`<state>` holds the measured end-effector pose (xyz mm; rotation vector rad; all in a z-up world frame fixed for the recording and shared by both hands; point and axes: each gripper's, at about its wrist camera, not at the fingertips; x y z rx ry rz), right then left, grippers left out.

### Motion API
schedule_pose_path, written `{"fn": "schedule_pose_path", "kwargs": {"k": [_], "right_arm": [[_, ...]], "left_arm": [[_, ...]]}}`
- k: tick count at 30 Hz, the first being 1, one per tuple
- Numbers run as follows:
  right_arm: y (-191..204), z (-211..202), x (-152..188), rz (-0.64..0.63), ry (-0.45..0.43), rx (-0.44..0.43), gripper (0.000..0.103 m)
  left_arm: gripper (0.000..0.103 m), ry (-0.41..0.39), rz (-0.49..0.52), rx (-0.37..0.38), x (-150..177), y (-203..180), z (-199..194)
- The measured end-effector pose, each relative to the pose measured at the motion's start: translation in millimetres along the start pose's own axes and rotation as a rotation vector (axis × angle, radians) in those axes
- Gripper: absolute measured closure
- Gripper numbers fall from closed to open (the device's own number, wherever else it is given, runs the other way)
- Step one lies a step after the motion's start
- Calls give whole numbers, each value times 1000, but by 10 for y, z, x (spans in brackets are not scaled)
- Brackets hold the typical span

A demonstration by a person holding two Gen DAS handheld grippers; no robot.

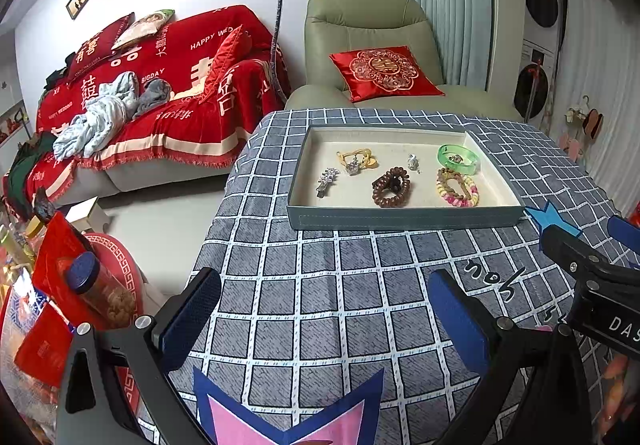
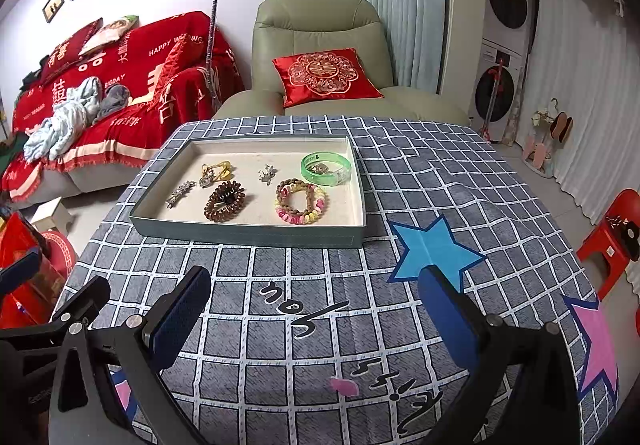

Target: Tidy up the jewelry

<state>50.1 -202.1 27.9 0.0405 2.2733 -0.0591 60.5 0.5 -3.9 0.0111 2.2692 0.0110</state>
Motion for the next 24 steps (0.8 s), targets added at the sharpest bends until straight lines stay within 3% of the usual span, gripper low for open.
{"fn": "schedule_pose_path", "kwargs": {"k": [24], "right_arm": [[14, 13, 30, -4, 3, -2, 0]], "left_arm": [[0, 11, -2, 3, 37, 0, 35]]}}
Point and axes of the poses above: each gripper's, at about its wrist camera, not at the fingertips, and z roughly the way its jaws point, y to its left, x to its underside, and after that the axes turned 2 degrees about -z, right-handed
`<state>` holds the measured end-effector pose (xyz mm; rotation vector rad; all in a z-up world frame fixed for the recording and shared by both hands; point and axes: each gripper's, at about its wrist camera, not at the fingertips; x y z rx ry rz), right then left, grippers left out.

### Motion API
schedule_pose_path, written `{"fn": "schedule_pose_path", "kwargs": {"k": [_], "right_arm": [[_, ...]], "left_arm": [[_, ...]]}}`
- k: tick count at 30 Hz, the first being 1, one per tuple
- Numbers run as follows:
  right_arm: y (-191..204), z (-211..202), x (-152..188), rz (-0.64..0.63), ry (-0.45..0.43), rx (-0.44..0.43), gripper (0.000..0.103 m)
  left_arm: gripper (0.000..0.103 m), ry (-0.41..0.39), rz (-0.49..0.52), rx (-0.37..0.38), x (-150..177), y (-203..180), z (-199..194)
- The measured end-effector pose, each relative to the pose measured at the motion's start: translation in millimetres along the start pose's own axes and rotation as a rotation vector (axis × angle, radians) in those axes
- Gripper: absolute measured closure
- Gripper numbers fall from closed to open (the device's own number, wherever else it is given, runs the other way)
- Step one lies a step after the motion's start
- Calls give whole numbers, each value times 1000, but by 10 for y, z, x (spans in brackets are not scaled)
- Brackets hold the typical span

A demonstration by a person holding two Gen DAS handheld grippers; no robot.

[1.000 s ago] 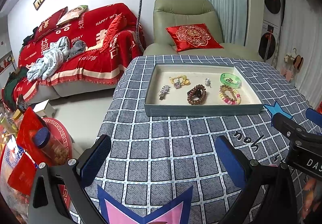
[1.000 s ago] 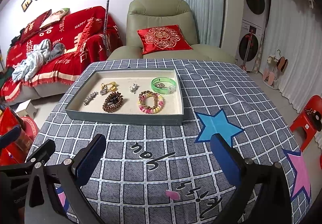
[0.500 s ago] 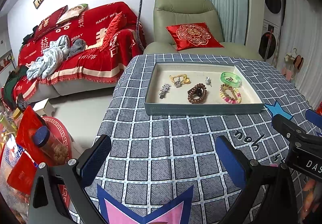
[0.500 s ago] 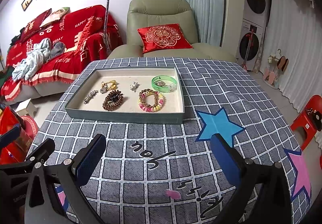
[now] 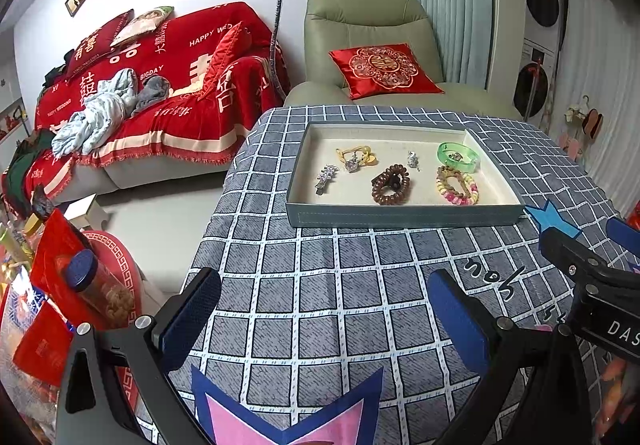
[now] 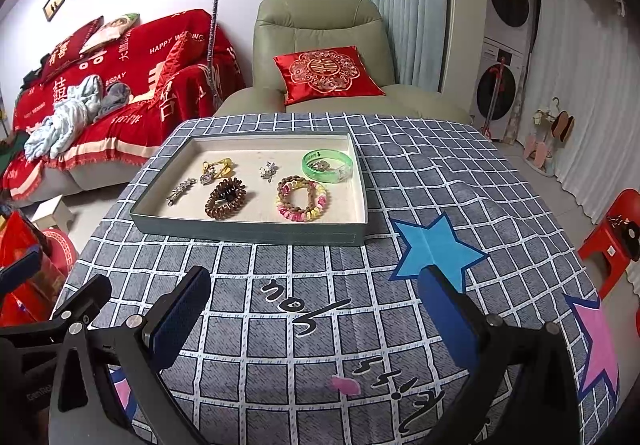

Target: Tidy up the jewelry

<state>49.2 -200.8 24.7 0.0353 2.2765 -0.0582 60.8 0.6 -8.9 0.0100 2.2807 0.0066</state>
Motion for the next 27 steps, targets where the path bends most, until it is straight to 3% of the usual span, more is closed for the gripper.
{"fn": "schedule_pose_path", "kwargs": {"k": [27], "right_arm": [[3, -8, -5, 0, 1, 0, 0]], "left_arm": [[0, 6, -6, -8, -19, -7, -4]]}}
Point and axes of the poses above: each gripper's, at about its wrist camera, not at the fingertips, and z roughly the way its jaws point, y to its left, x to its underside, and after that the axes turned 2 degrees about -z, right-handed
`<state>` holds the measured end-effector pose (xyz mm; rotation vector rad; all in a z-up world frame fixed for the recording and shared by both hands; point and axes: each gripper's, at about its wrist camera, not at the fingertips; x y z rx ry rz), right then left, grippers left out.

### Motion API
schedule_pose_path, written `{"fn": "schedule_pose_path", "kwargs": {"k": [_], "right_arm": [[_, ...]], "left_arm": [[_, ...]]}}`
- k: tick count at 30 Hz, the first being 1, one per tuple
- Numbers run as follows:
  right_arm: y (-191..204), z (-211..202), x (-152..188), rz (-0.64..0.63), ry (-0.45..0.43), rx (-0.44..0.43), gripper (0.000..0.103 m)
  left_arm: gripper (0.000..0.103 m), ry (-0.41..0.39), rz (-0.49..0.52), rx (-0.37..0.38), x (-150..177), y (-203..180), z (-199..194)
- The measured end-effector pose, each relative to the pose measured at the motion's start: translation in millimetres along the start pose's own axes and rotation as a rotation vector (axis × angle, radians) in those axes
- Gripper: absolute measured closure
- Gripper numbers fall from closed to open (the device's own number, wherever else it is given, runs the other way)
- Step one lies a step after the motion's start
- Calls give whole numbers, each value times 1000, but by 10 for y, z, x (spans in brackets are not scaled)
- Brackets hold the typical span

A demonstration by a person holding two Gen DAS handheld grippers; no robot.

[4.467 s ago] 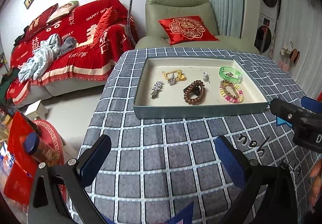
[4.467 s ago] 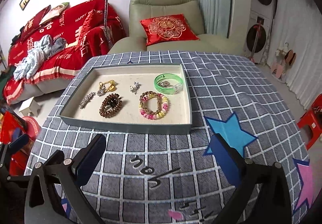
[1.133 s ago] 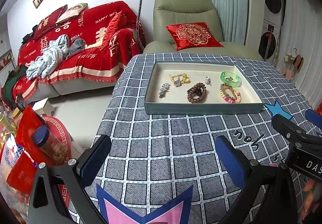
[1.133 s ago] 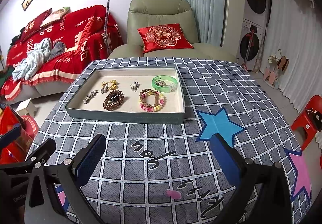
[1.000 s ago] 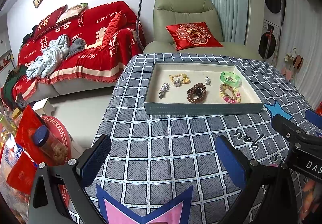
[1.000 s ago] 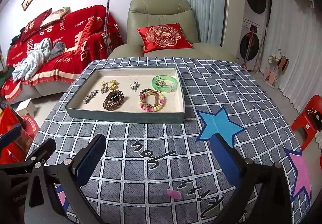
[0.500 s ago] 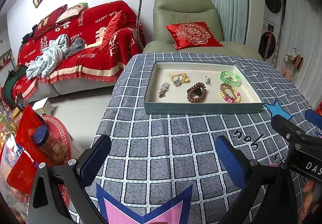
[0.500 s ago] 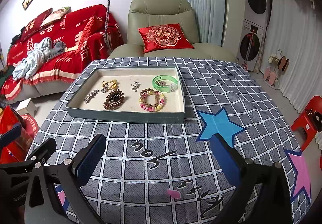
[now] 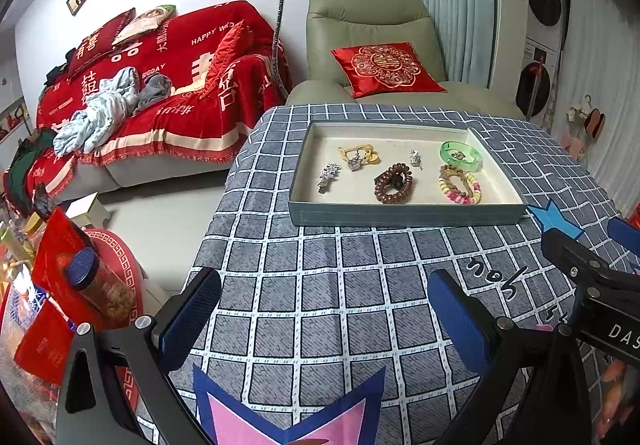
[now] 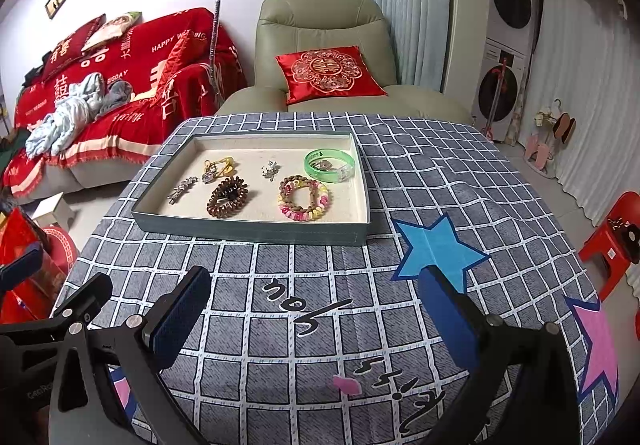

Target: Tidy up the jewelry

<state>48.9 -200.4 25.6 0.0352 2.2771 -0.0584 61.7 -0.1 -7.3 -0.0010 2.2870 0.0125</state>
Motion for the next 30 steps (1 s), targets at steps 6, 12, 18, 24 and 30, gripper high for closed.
{"fn": "schedule_pose_path", "kwargs": {"k": [6, 12, 18, 24, 30], "right_arm": [[0, 0, -1, 2, 1, 0, 0], [-2, 0, -7, 1, 1, -1, 0], [11, 1, 10, 1, 4, -2, 0], [30, 3, 28, 0, 4, -2, 0], [30, 4, 26, 1, 7, -2, 0]], "left_arm": [[0, 9, -1, -1, -13, 18, 12], [0, 10, 0, 3, -14, 17, 13], [0, 15, -3, 4, -14, 18, 16], [0, 16, -12, 5, -15, 40, 17], [0, 8, 1, 18, -15, 34, 2]]}}
Point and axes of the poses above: each gripper's, at about its wrist camera, not at the fingertips, and z roughly the way its jaws point, y to its left, x to its underside, and after that the axes turned 2 degrees about -z, right-handed
